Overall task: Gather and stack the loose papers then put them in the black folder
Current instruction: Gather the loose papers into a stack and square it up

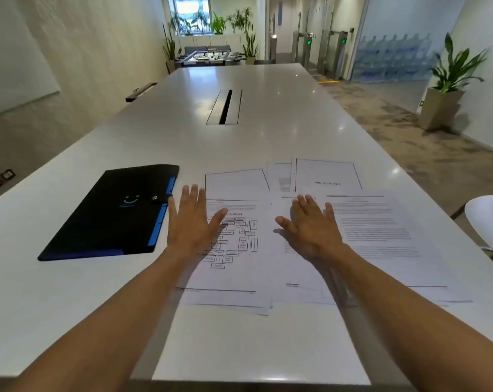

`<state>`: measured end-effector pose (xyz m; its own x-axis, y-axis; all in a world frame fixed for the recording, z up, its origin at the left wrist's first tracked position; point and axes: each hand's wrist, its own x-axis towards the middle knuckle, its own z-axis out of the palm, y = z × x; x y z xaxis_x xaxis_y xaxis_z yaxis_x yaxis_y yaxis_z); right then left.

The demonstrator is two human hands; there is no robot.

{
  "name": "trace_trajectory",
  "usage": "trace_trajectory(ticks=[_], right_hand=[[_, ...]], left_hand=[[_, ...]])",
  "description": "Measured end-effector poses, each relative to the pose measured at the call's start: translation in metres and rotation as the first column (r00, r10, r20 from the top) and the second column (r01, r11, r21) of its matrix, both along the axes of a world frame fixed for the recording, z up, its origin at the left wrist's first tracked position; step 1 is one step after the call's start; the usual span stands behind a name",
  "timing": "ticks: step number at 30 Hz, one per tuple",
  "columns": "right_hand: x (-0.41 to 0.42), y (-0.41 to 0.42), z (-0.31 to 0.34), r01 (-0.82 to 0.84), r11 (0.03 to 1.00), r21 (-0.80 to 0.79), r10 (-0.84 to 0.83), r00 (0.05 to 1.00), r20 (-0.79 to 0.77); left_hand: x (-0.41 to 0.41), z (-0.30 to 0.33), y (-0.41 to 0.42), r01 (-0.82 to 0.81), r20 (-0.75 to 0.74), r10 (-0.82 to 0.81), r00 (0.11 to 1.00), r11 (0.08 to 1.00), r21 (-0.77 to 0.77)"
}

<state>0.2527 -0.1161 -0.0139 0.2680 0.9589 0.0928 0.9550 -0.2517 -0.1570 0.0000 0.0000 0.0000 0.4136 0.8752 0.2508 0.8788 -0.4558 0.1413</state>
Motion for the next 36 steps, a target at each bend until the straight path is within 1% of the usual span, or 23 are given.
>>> trace_trajectory(ticks=[2, 4, 5, 8, 10, 14, 16, 20, 22, 24, 26, 28, 31, 33, 36], right_hand=[[-0.005, -0.001, -0.001, -0.03, 0.997, -0.069, 0.028, 0.999, -0.028], [-0.008, -0.003, -0.004, -0.032, 0.994, -0.104, 0.029, 0.999, -0.029], [-0.01, -0.003, -0.005, -0.033, 0.993, -0.114, 0.03, 0.999, -0.029], [-0.011, -0.004, -0.005, -0.029, 0.991, -0.128, 0.026, 0.999, -0.028], [-0.011, -0.005, -0.005, -0.025, 0.991, -0.134, 0.021, 0.999, -0.031], [-0.012, -0.006, -0.006, -0.034, 0.991, -0.132, 0.028, 0.999, -0.043], [-0.013, -0.006, -0.007, -0.032, 0.991, -0.127, 0.027, 0.999, -0.044], [-0.012, -0.007, -0.009, -0.032, 0.995, -0.089, 0.026, 0.997, -0.067], [-0.011, -0.006, -0.01, -0.039, 0.996, -0.079, 0.031, 0.995, -0.097], [-0.011, -0.006, -0.009, -0.047, 0.997, -0.063, 0.039, 0.992, -0.122], [-0.012, -0.003, -0.005, -0.043, 0.999, -0.016, 0.04, 0.983, -0.177], [-0.017, 0.0, 0.002, -0.028, 0.998, 0.064, 0.045, 0.959, -0.278], [-0.033, 0.006, 0.013, 0.01, 0.989, 0.15, 0.064, 0.874, -0.482], [-0.043, 0.008, 0.017, 0.049, 0.984, 0.171, 0.066, 0.792, -0.607], [-0.048, 0.012, 0.02, 0.126, 0.963, 0.24, 0.07, 0.739, -0.67]], left_hand=[[0.0, -0.004, -0.006, -0.123, 0.009, 0.124, 0.992, 0.988, -0.089], [0.0, -0.011, -0.013, -0.19, -0.009, 0.192, 0.981, 0.961, -0.202], [0.002, -0.012, -0.016, -0.211, -0.025, 0.211, 0.977, 0.95, -0.23], [0.007, -0.002, -0.019, -0.269, -0.039, 0.267, 0.963, 0.938, -0.22], [0.011, 0.007, -0.018, -0.296, 0.01, 0.31, 0.951, 0.917, -0.267], [0.019, 0.016, -0.012, -0.293, 0.179, 0.393, 0.902, 0.862, -0.413], [0.022, 0.016, -0.011, -0.281, 0.274, 0.446, 0.852, 0.832, -0.479], [0.021, 0.017, -0.009, -0.234, 0.42, 0.538, 0.731, 0.776, -0.586], [0.02, 0.019, -0.008, -0.184, 0.471, 0.558, 0.683, 0.756, -0.628], [0.019, 0.02, -0.007, -0.166, 0.477, 0.55, 0.686, 0.756, -0.633], [0.019, 0.019, -0.006, -0.169, 0.466, 0.524, 0.713, 0.773, -0.611], [0.019, 0.017, -0.006, -0.178, 0.457, 0.504, 0.733, 0.79, -0.587], [0.019, 0.015, -0.005, -0.186, 0.452, 0.494, 0.743, 0.8, -0.57], [0.018, 0.013, -0.004, -0.174, 0.467, 0.496, 0.732, 0.799, -0.576], [0.017, 0.008, -0.006, -0.164, 0.53, 0.514, 0.675, 0.805, -0.571]])
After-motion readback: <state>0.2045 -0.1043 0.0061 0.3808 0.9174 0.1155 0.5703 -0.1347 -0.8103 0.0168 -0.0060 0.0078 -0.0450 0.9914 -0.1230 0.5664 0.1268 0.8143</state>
